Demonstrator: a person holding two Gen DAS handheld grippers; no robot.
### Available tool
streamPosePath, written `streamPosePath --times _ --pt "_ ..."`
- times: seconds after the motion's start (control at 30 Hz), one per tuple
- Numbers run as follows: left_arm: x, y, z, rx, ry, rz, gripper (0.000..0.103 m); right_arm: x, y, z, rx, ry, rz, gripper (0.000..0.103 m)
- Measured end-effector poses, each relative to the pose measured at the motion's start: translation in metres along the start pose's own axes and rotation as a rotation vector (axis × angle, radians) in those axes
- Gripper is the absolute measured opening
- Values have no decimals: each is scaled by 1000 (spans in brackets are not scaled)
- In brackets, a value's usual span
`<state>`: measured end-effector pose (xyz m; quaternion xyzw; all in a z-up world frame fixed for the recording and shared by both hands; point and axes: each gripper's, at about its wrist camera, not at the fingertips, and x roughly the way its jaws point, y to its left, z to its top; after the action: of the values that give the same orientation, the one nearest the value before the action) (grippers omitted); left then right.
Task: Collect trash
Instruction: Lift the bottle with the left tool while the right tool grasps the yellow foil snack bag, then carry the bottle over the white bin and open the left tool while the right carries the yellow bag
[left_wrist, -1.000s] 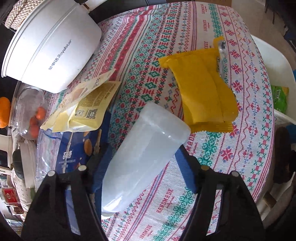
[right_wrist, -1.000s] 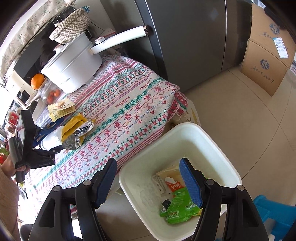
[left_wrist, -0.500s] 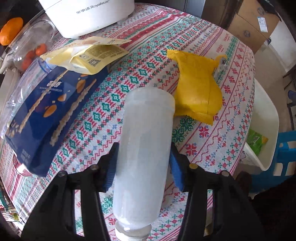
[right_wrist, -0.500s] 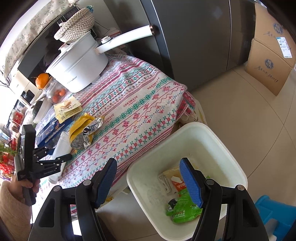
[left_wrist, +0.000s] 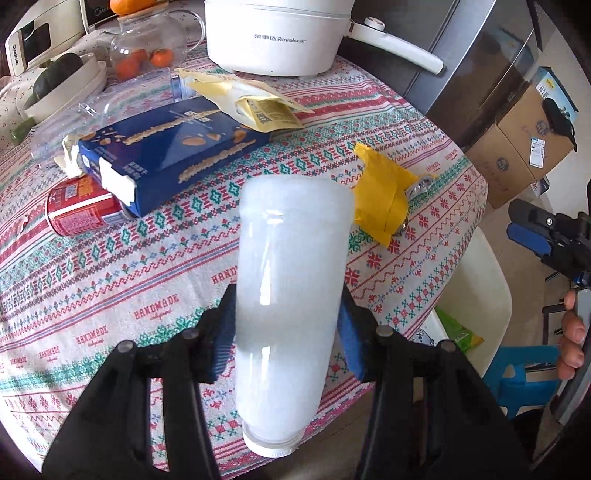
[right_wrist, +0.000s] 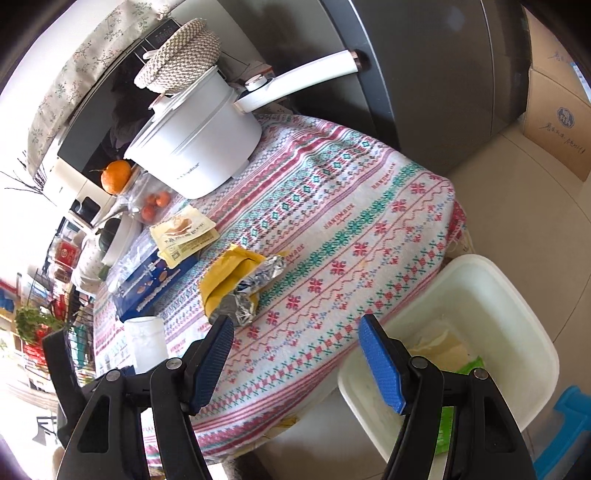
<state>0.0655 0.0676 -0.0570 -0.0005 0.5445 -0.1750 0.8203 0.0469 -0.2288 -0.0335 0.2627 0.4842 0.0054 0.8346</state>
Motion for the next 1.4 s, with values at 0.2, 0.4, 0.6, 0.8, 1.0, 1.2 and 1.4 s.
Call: streamPosePath --times 0.2,0.4,0.6,0.8,1.0,1.2,1.4 --pt "-15 30 9 -46 -50 -18 52 38 41 2 -24 31 83 65" --pt "-11 41 10 -64 -54 -26 52 73 65 3 37 66 192 47" --pt "-13 48 8 -70 -53 -33 51 104 77 1 46 87 137 36" --pt "-16 49 7 -76 -57 -28 51 117 79 0 10 100 191 3" --pt "-22 38 9 -57 -85 -53 51 83 82 4 -48 42 254 2" --pt "-26 18 11 -31 -109 -90 51 43 71 2 -57 0 264 2" --pt "-29 -22 16 24 -137 -153 51 -9 45 -3 -82 -64 200 2"
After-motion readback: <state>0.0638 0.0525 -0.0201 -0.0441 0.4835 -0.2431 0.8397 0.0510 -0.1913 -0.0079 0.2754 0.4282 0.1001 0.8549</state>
